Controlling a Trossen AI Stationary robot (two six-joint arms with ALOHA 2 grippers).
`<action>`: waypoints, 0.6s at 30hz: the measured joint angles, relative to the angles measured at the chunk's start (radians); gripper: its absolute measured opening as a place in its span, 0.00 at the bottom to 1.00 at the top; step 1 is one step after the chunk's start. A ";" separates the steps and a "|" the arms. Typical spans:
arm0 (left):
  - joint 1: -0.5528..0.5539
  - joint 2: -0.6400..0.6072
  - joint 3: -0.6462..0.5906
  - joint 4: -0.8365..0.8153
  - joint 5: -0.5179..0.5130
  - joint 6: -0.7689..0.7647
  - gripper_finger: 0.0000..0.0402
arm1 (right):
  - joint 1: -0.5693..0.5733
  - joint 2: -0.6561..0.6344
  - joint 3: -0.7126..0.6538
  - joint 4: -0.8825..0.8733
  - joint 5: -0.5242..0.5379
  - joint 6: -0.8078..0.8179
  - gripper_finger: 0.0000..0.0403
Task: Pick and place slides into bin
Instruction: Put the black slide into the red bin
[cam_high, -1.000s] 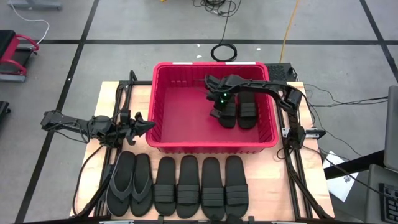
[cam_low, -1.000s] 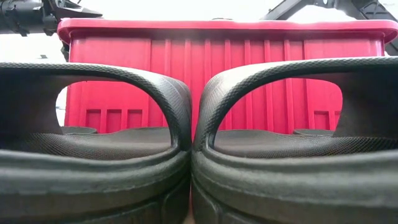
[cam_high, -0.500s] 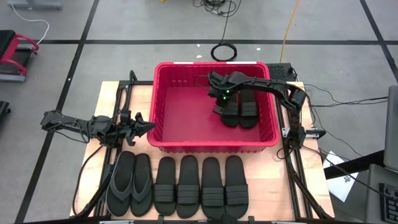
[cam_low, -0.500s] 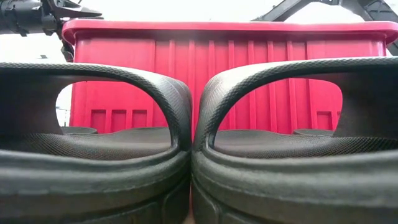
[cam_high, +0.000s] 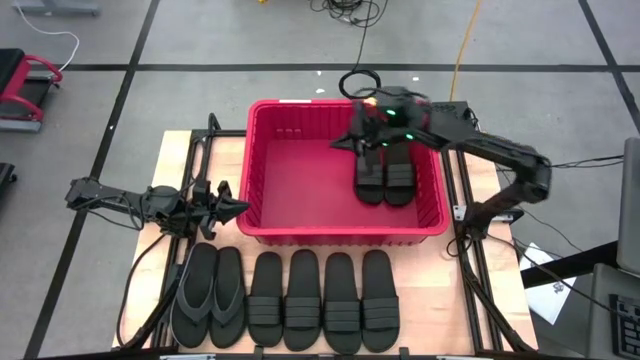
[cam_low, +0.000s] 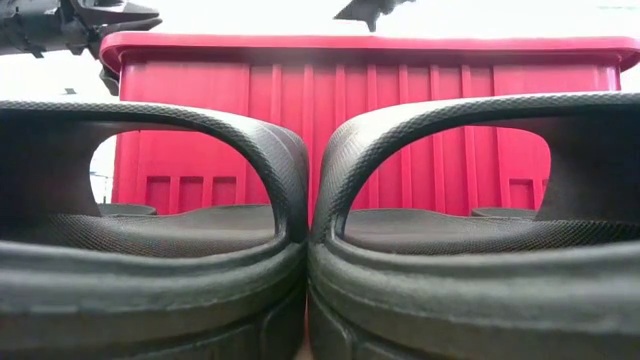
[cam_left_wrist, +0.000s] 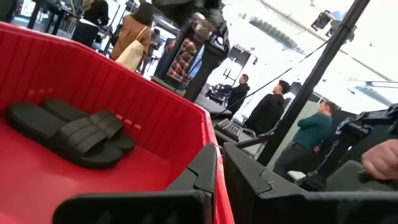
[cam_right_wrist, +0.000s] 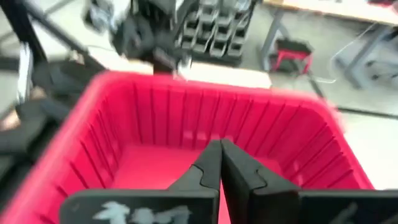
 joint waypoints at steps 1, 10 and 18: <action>0.000 0.000 0.000 0.007 0.000 0.000 0.06 | 0.017 -0.026 0.000 -0.005 0.025 0.039 0.00; 0.000 0.000 0.000 0.019 0.028 0.077 0.06 | 0.184 -0.230 -0.204 0.052 0.195 0.292 0.00; 0.000 0.000 0.000 0.047 0.081 0.079 0.06 | 0.501 -0.347 -0.480 0.370 0.490 0.427 0.00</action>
